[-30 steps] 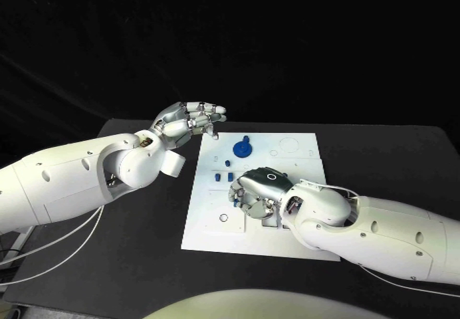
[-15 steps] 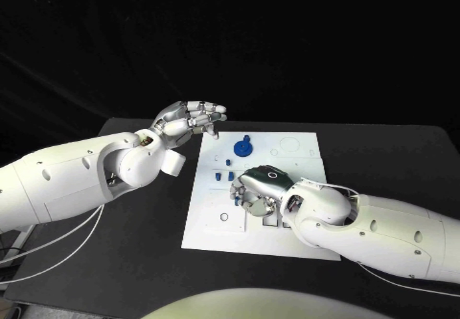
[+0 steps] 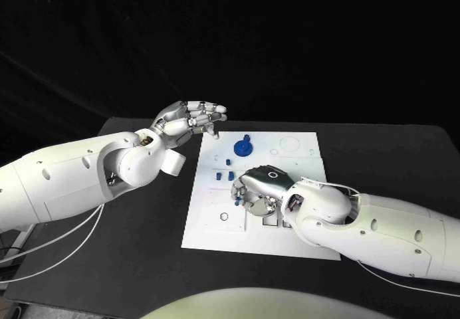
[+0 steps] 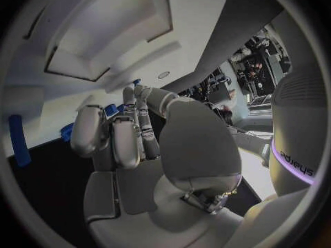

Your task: Assemble the parts on the task board

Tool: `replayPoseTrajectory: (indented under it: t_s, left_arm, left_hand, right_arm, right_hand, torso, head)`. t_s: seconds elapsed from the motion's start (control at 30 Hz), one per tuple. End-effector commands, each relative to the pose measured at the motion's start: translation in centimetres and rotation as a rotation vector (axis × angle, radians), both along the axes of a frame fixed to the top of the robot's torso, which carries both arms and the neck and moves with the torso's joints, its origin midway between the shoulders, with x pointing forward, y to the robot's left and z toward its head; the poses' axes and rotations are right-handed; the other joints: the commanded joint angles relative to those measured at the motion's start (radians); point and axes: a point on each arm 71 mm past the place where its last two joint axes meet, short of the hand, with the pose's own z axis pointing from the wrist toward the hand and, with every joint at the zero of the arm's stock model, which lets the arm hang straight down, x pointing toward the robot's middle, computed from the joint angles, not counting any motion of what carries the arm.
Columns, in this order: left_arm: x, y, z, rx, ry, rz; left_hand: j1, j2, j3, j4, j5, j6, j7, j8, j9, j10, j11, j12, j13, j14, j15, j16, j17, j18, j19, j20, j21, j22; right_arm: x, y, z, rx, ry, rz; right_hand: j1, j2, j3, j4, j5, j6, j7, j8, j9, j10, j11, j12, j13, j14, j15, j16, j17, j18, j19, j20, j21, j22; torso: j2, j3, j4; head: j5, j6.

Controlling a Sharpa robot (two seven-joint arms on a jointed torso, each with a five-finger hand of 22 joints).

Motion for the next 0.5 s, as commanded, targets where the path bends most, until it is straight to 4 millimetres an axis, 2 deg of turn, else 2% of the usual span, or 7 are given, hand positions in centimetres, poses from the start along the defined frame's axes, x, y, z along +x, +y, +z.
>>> replayPoseTrajectory:
  t_s: [0.03,0.5]
  left_arm:
    - [-0.13,-0.23,0.08,-0.007,-0.002,-0.025]
    - [-0.13,-0.24,0.07,-0.006,-0.001,-0.025]
  left_hand:
    - [-0.003,0.006,0.001,-0.005,-0.001,-0.002,0.003,-0.005,-0.001,0.0,0.006,-0.003,-0.001,0.001,0.008,-0.007,-0.002,0.013,0.005,0.004,-0.003,-0.001]
    - [-0.005,0.007,0.0,-0.005,-0.001,-0.003,0.004,-0.006,-0.001,-0.001,0.007,-0.004,-0.001,0.001,0.009,-0.007,-0.002,0.013,0.005,0.005,-0.005,-0.002]
  right_arm:
    - [-0.14,-0.07,-0.45,-0.039,0.018,0.012]
    - [-0.29,0.21,-0.46,-0.044,0.021,0.016]
  right_hand:
    - [-0.01,0.002,-0.001,0.0,-0.001,-0.003,0.007,0.004,0.001,0.005,-0.008,0.004,0.001,0.041,-0.001,0.006,-0.001,-0.009,-0.002,0.004,-0.005,0.0]
    - [-0.016,0.003,-0.006,0.002,-0.006,-0.002,0.006,0.006,0.004,0.005,-0.009,0.004,0.004,0.041,-0.001,0.006,-0.003,-0.009,-0.003,0.004,-0.006,0.001]
  torso:
    - [0.0,0.0005,0.0009]
    - [0.0,0.0009,-0.0007]
  head:
    - [0.0,-0.002]
    - [-0.002,-0.002]
